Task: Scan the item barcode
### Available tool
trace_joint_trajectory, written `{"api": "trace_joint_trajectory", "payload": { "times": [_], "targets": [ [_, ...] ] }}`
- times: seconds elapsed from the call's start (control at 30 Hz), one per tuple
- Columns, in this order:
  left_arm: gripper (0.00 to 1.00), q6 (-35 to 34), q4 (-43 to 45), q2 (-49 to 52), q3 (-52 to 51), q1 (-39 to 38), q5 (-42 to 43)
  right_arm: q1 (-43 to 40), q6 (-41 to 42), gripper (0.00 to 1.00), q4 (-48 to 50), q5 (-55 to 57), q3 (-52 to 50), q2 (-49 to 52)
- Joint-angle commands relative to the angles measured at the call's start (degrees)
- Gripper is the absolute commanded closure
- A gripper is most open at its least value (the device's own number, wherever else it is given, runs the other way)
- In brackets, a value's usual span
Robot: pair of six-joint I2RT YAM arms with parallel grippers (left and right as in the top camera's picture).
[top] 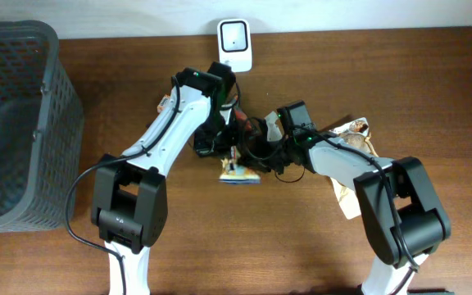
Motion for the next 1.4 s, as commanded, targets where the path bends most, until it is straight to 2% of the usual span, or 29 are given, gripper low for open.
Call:
{"api": "trace_joint_trajectory", "payload": {
  "times": [0.0, 0.07, 0.23, 0.53, 0.67, 0.83, 0.87, 0.97, 1.0, 1.03, 1.1, 1.17, 1.23, 1.37],
  "targets": [
    [0.84, 2.67, 0.79, 0.17, 3.58, -0.09, 4.87, 0.9, 0.24, 0.96, -0.31, 0.46, -0.85, 2.36],
    [0.76, 2.64, 1.44, 0.2, 3.58, -0.09, 4.85, 1.2, 0.26, 0.96, -0.17, -0.26, -0.83, 2.34],
    [0.64, 2.6, 5.49, 0.2, 3.5, -0.09, 3.67, 1.18, 0.22, 0.96, 0.26, -3.32, -0.81, 2.21],
    [0.64, 2.6, 13.42, 0.31, 3.19, -0.09, -2.27, -4.39, -2.12, 0.95, -2.6, -2.23, -0.76, -4.81],
    [0.64, 2.62, 14.91, 0.31, 3.21, 0.24, -2.4, -11.06, -9.05, 0.84, -14.25, 4.9, 0.57, -11.56],
    [0.67, 2.62, 14.73, 0.28, 4.11, 1.07, -2.16, -15.13, -17.29, 0.81, -29.53, 15.12, 4.35, -18.8],
    [0.67, 2.62, 13.94, 0.28, 4.87, 1.33, -2.14, -15.13, -19.47, 0.76, -30.8, 15.34, 4.85, -20.02],
    [0.68, 2.64, 10.49, 0.28, 7.39, 2.36, -2.49, -14.78, -20.85, 0.54, -32.26, 15.26, 5.07, -23.1],
    [0.67, 2.62, 9.05, 0.28, 7.96, 2.99, -3.65, -14.32, -20.83, 0.51, -32.24, 14.49, 5.07, -23.56],
    [0.67, 2.62, 7.58, 0.28, 8.07, 3.82, -6.19, -13.55, -20.83, 0.51, -32.13, 13.66, 5.07, -23.56],
    [0.76, 2.54, 5.33, 0.31, 7.8, 5.25, -11.89, -10.84, -20.76, 0.64, -30.93, 13.42, 5.07, -22.97],
    [0.91, 1.29, 3.89, 0.31, 7.69, 5.84, -15.02, -8.44, -18.73, 0.75, -28.68, 14.05, 5.05, -22.01],
    [0.98, 0.83, 3.43, 0.31, 7.67, 5.81, -16.87, -5.79, -14.58, 0.79, -26.01, 15.74, 5.05, -20.55],
    [1.0, 0.83, 3.34, 0.31, 7.58, 5.73, -18.88, -1.25, -9.29, 0.82, -21.42, 19.26, 5.05, -16.41]
  ]
}}
